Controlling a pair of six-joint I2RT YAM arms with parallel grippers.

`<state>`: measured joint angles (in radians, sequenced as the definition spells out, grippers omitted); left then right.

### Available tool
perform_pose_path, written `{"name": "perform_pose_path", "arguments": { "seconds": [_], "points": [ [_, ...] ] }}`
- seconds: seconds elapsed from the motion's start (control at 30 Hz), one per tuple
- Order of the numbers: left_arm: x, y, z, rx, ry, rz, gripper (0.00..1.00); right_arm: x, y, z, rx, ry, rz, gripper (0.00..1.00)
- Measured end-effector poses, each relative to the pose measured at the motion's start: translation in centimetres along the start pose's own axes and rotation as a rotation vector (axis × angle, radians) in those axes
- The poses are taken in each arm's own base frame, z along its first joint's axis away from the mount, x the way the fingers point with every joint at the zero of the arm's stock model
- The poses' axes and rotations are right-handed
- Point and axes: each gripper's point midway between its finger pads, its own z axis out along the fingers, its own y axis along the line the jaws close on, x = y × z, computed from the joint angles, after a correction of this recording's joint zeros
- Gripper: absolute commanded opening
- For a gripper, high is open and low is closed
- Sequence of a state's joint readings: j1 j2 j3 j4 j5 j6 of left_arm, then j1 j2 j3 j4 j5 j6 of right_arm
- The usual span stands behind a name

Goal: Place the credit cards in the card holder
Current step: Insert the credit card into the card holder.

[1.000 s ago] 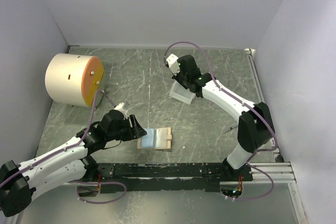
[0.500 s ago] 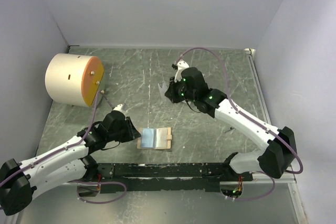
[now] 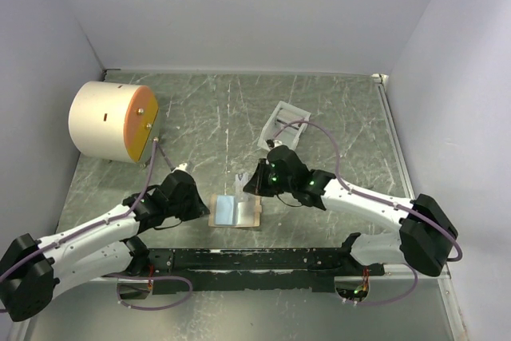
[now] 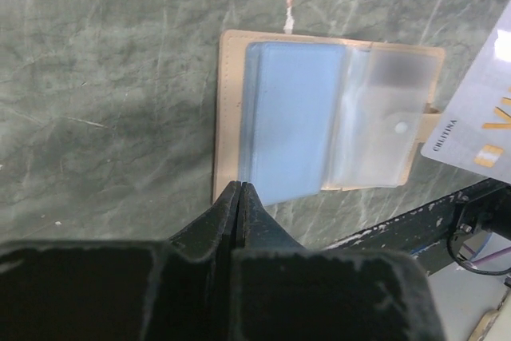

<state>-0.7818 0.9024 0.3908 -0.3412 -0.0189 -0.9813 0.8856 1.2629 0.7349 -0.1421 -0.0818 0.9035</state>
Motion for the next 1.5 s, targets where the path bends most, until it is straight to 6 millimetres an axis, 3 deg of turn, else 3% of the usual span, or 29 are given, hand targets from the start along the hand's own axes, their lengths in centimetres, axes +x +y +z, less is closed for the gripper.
{"name": "perform_pose_path", "arguments": {
  "seconds": [0.3, 0.83, 1.5],
  "points": [
    [1.5, 1.7, 1.1, -0.042, 0.044, -0.002, 0.07, 0.9, 0.0, 0.8, -0.012, 0.027, 0.096, 0.0],
    [2.5, 2.2, 1.4, -0.036, 0.077, -0.004, 0.08, 4.3, -1.5, 1.6, -0.069, 0.091, 0.122, 0.0],
    [3.1, 2.0, 1.4, -0.007, 0.098, -0.013, 0.08, 5.2, -2.9, 2.5, -0.067, 0.081, 0.135, 0.0]
  ]
}}
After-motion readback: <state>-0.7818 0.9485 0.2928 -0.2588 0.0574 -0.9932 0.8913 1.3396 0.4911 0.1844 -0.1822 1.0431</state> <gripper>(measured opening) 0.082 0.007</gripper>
